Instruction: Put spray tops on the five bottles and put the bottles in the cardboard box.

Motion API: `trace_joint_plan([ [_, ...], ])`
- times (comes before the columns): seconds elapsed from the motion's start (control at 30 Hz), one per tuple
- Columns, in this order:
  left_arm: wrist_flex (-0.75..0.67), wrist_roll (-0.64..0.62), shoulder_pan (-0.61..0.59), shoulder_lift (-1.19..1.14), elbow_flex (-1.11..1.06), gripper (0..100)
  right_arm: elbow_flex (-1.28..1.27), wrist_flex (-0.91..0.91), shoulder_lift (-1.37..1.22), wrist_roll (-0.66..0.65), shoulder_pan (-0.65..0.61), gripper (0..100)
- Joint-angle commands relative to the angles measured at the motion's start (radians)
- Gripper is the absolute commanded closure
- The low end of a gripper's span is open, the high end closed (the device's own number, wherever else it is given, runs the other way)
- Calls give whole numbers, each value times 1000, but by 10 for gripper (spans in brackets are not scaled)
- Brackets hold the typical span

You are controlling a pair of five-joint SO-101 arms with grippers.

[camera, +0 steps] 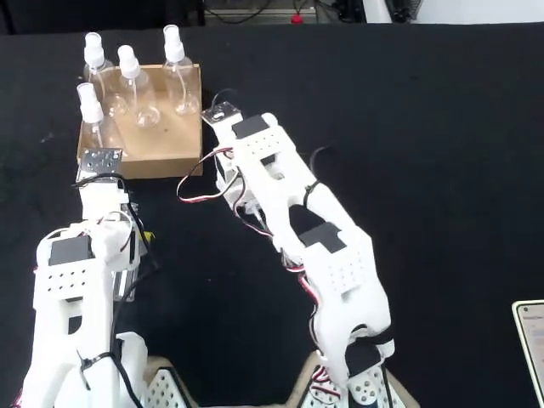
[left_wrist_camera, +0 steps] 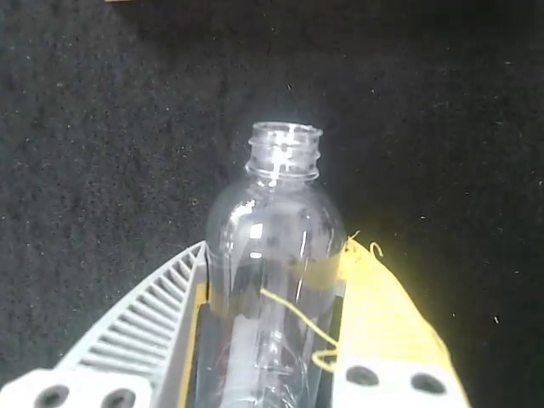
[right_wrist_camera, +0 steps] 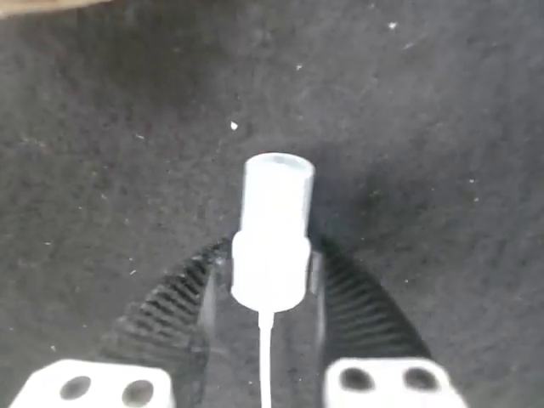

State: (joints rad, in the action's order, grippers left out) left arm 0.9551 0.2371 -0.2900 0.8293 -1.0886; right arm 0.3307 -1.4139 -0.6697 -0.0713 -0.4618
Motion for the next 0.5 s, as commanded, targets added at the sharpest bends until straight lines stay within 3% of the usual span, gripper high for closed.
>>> trace_joint_plan([
  [0.0, -15, -5, -10, 17, 7, 855, 41, -11, 19, 3, 18, 992],
  [0.17, -15, -5, -10, 17, 7, 855, 71, -84, 117, 9, 29, 986],
  [0.47, -15, -5, -10, 17, 7, 855, -8, -63, 401, 11, 71, 987],
])
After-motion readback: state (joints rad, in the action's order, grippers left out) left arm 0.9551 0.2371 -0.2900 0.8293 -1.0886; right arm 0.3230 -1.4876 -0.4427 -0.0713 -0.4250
